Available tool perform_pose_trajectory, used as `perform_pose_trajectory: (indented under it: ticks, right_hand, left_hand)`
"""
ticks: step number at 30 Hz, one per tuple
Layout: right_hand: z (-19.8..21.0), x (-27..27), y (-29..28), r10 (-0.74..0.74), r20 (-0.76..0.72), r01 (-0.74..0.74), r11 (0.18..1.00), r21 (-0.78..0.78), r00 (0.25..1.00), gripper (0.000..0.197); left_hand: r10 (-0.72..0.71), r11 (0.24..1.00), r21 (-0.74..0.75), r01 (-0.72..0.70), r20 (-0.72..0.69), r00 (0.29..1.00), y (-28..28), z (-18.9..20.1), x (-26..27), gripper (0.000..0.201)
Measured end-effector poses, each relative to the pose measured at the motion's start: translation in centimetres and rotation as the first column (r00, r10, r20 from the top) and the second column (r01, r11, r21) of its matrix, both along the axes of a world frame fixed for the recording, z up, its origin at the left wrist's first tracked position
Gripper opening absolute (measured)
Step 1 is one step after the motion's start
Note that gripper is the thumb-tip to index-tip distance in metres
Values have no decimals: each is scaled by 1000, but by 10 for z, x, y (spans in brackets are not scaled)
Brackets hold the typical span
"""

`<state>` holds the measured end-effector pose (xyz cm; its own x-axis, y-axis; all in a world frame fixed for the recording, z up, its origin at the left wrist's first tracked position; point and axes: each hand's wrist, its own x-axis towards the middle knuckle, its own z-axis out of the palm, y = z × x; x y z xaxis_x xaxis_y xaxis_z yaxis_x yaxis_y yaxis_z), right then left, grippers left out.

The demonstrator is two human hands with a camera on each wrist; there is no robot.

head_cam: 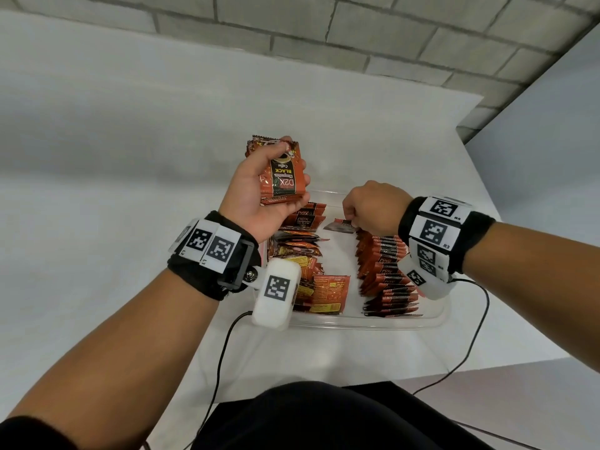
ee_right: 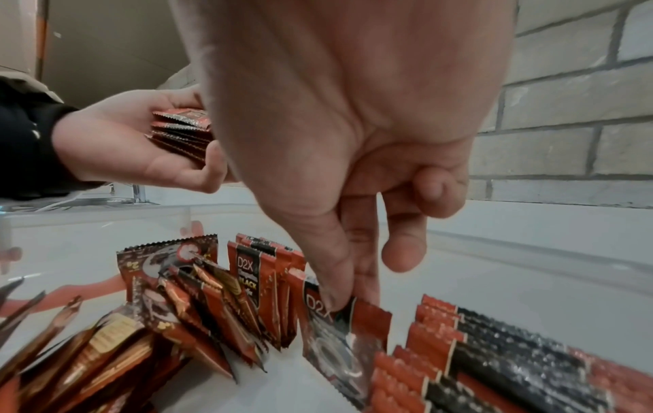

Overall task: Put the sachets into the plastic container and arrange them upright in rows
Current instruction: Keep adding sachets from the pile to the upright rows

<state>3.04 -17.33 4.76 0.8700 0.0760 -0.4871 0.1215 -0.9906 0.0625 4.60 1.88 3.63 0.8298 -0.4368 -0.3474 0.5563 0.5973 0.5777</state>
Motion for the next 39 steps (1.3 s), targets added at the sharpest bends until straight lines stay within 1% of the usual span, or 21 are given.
perform_pose_trajectory:
  ticks: [4,6,8,12,14,15,17,18,24,28,31,33,35,36,39]
  right_hand:
    - [-1,2,0,7,-8,-7,1000,-1,1000,20]
    - [-1,3,0,20,-11,-21,999,-28,1000,19]
    - [-1,3,1,59,5,-59,995,-86,998,19]
    - [-1,1,5,139,87,-118,970,-212,986,15]
    - [1,0,6,158,107,-125,955,-269,982,8]
    - [2,0,8,171,116,-131,947,-293,978,12]
    - [4,-1,11,213,132,-157,926,-343,968,32]
    - [6,-1,12,222,140,-161,922,-352,965,35]
    - [10,0,14,182,165,-107,918,-381,969,35]
    - [9,1,12,156,176,-77,918,-390,972,35]
    - [7,0,11,146,178,-66,916,-395,973,30]
    - [8,0,10,147,182,-66,919,-388,972,22]
    - [10,1,9,136,190,-60,931,-359,972,14]
    - [13,1,8,121,198,-48,940,-337,973,14]
    - [22,1,2,50,241,8,973,-231,969,25]
  left_hand:
    - [0,1000,2,0,-2,1000,-1,-1,2,19]
    - [-3,1000,1,3,-5,1000,-1,-1,3,19]
    - [-10,1000,-1,10,0,1000,-1,-1,4,20]
    - [-18,1000,-4,18,-2,1000,-1,-3,5,25]
    - [-20,1000,-5,20,-4,1000,-2,-3,5,24]
    - [-21,1000,-5,21,-5,1000,-2,-3,5,24]
    - [-23,1000,-8,22,-5,1000,-2,-3,6,25]
    - [-22,1000,-9,22,-5,1000,-1,-3,6,25]
    - [-21,1000,-13,21,-4,1000,0,-5,6,23]
    - [-21,1000,-4,21,-3,1000,1,-5,6,25]
    - [-16,1000,5,16,-6,1000,2,-5,6,26]
    - [-15,1000,4,15,-8,1000,2,-5,6,27]
    - [-15,1000,8,16,-13,1000,1,-4,6,26]
    - [-15,1000,16,15,-18,1000,1,-5,6,24]
    - [-6,999,49,7,-26,1000,-2,-5,5,14]
